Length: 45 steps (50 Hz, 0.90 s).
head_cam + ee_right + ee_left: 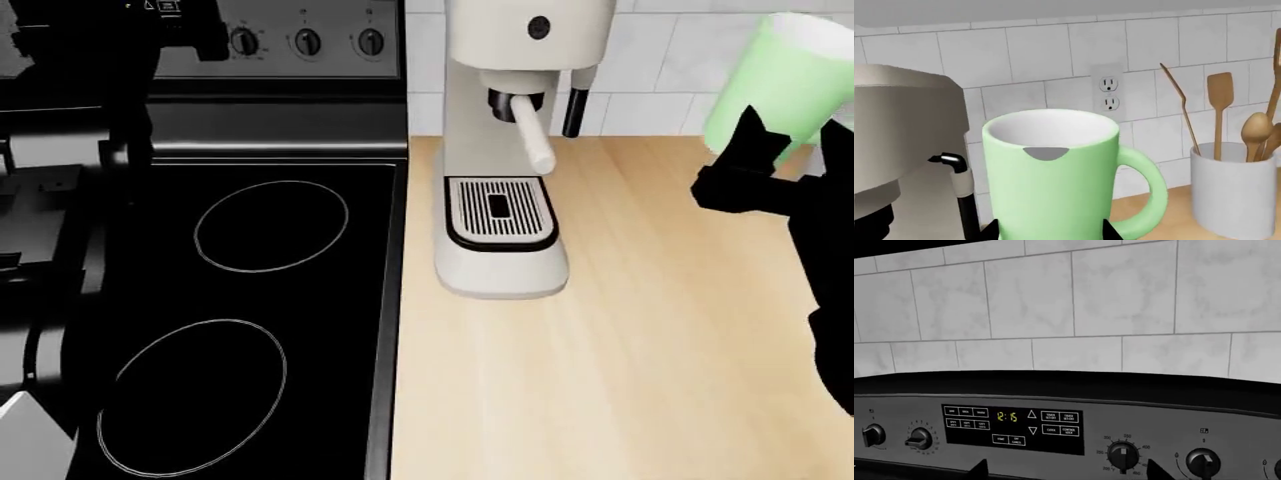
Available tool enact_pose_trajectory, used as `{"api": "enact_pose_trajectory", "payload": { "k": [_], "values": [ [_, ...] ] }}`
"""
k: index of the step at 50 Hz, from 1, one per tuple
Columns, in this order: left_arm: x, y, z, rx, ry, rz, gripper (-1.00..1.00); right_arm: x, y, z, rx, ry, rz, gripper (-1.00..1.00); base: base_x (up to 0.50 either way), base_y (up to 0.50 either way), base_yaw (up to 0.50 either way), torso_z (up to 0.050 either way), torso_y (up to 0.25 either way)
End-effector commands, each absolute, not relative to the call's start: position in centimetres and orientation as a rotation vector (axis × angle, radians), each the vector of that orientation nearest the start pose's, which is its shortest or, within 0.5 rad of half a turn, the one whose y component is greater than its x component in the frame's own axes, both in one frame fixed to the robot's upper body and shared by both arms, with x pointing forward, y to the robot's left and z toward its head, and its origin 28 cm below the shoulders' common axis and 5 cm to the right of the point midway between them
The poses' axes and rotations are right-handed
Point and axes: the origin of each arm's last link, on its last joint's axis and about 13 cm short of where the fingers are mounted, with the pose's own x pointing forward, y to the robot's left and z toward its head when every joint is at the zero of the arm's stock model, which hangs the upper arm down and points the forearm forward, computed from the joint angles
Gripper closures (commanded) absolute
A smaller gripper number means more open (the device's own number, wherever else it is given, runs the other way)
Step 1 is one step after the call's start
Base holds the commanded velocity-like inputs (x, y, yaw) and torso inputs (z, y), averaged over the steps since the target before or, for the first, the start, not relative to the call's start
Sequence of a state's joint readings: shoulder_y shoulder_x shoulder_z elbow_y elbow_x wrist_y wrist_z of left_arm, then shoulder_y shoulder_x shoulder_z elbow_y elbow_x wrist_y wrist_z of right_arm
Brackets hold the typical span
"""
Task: Pick the mug from the cabinet, place it under the coffee machine dispenser, and press the start button.
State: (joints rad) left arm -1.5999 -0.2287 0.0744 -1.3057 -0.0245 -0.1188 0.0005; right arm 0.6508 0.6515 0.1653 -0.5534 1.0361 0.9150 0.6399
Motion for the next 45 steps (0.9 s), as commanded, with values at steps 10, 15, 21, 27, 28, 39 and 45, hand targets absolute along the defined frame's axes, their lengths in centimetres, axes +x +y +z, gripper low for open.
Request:
{"api": "enact_pose_trajectory", "payload": {
  "k": [10, 15, 21, 27, 28, 39, 45],
  "values": [
    [43.0, 30.3, 30.5, 0.063, -0.17, 0.214, -1.0, 24.5, -17.2, 21.0, 0.024, -0.124, -0.199, 1.0, 0.0, 0.0, 0.0, 0.0, 0.0],
    [43.1, 30.2, 30.4, 0.065, -0.17, 0.212, -1.0, 24.7, -16.8, 20.1, 0.014, -0.118, -0.186, 1.0, 0.0, 0.0, 0.0, 0.0, 0.002],
    [43.1, 30.2, 30.4, 0.066, -0.169, 0.211, -1.0, 24.8, -16.4, 19.4, 0.009, -0.109, -0.176, 1.0, 0.0, 0.0, 0.0, 0.0, 0.0],
    [43.1, 30.1, 30.4, 0.066, -0.169, 0.21, -1.0, 24.9, -16.0, 19.1, 0.013, -0.105, -0.165, 1.0, 0.0, 0.0, 0.0, 0.003, 0.0],
    [43.1, 30.1, 30.4, 0.066, -0.169, 0.21, -1.0, 24.9, -15.9, 19.0, 0.014, -0.105, -0.163, 1.0, 0.0, 0.0, 0.0, 0.0, 0.0],
    [43.1, 30.1, 30.4, 0.068, -0.169, 0.209, -1.0, 25.0, -15.4, 18.4, 0.01, -0.107, -0.15, 1.0, 0.0, 0.0, 0.0, 0.0, 0.0],
    [43.1, 30.0, 30.3, 0.069, -0.168, 0.208, -1.0, 25.0, -15.1, 17.9, 0.001, -0.111, -0.136, 1.0, 0.0, 0.0, 0.0, 0.0, 0.002]
  ]
}}
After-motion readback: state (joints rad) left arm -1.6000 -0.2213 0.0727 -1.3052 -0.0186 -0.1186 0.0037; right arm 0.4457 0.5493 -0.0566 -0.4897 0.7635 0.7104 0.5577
